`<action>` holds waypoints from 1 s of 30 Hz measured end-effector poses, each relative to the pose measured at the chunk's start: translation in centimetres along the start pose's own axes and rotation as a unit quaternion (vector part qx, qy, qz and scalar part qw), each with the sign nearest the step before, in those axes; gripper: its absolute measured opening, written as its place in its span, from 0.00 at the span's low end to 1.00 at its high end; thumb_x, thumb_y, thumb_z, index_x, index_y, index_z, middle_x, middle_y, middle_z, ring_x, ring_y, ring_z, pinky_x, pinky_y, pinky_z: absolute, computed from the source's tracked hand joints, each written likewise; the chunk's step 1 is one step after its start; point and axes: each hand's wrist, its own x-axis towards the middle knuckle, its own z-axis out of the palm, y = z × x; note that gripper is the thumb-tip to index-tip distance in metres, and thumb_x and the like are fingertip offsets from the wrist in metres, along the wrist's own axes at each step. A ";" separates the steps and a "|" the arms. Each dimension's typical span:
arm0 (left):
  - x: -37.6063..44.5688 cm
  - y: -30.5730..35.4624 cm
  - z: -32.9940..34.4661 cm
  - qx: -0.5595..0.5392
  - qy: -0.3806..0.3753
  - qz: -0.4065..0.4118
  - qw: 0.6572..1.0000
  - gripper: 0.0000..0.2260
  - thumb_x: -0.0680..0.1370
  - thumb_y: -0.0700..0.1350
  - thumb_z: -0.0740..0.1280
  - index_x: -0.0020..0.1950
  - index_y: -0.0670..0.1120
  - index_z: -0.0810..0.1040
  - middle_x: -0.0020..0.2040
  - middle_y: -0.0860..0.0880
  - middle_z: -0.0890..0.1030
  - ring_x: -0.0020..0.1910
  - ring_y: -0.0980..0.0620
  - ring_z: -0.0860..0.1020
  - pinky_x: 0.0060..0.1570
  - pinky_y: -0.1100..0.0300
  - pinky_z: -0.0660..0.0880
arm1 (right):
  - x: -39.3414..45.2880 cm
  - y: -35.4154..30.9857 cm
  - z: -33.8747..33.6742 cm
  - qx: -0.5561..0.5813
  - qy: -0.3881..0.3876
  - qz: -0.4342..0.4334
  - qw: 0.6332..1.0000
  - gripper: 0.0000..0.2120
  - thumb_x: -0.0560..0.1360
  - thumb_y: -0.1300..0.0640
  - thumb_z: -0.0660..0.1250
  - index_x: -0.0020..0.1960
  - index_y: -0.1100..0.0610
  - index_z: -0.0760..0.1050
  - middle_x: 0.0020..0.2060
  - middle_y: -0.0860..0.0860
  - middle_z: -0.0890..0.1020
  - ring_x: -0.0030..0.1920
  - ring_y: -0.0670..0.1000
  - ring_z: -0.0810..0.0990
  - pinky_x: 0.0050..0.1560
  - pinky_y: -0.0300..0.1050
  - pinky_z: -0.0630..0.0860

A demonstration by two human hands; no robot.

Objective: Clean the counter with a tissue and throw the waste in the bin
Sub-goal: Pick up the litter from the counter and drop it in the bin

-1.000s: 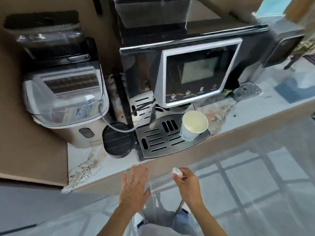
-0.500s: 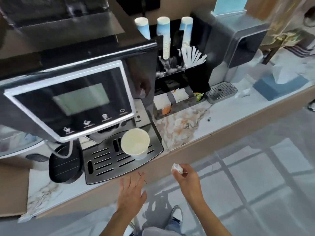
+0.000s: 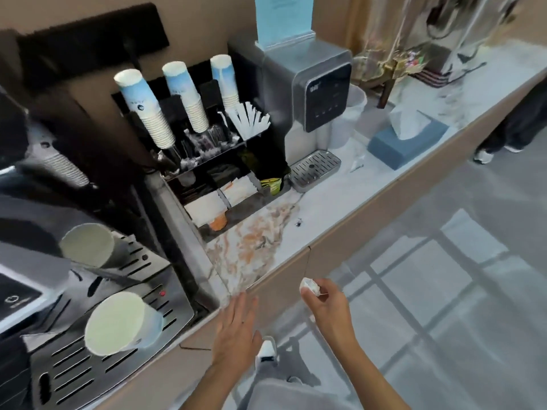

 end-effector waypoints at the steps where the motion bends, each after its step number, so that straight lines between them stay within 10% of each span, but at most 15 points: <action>1: 1.0 0.6 0.0 0.004 -0.007 0.014 1.000 0.36 0.76 0.51 0.67 0.80 0.50 0.54 0.81 0.44 0.48 0.80 0.42 0.49 0.75 0.52 0.35 | 0.5 0.0 -0.7 0.006 0.011 0.002 1.000 0.06 0.76 0.53 0.71 0.51 0.54 0.80 0.39 0.50 0.84 0.39 0.48 0.81 0.37 0.37 0.74; 9: 10.3 6.6 -0.6 0.022 -0.013 0.115 0.993 0.36 0.77 0.48 0.60 0.80 0.53 0.43 0.80 0.45 0.37 0.78 0.42 0.35 0.73 0.48 0.29 | 7.0 -0.9 -5.8 0.033 0.103 0.023 0.994 0.05 0.75 0.52 0.71 0.50 0.52 0.80 0.39 0.48 0.84 0.37 0.44 0.80 0.35 0.34 0.73; 17: 20.9 12.8 -2.2 0.030 -0.019 0.211 0.977 0.35 0.70 0.46 0.73 0.76 0.47 0.66 0.78 0.41 0.63 0.76 0.39 0.61 0.74 0.48 0.43 | 15.4 -4.5 -11.1 0.036 0.169 0.028 0.985 0.05 0.75 0.50 0.70 0.48 0.50 0.79 0.39 0.50 0.84 0.38 0.49 0.81 0.39 0.44 0.77; 23: 28.3 16.4 -3.0 0.042 -0.033 0.233 0.971 0.33 0.80 0.48 0.58 0.81 0.51 0.45 0.82 0.45 0.42 0.79 0.43 0.38 0.76 0.46 0.39 | 20.0 -6.4 -14.9 0.042 0.213 0.026 0.976 0.06 0.76 0.51 0.70 0.50 0.52 0.80 0.36 0.48 0.82 0.34 0.45 0.77 0.34 0.37 0.72; 30: 35.2 19.9 -3.6 0.037 -0.034 0.235 0.971 0.29 0.81 0.52 0.53 0.81 0.54 0.46 0.82 0.46 0.45 0.80 0.43 0.42 0.76 0.46 0.42 | 25.8 -7.8 -19.0 0.069 0.254 0.023 0.964 0.09 0.76 0.50 0.71 0.52 0.53 0.80 0.40 0.48 0.83 0.38 0.46 0.79 0.40 0.42 0.76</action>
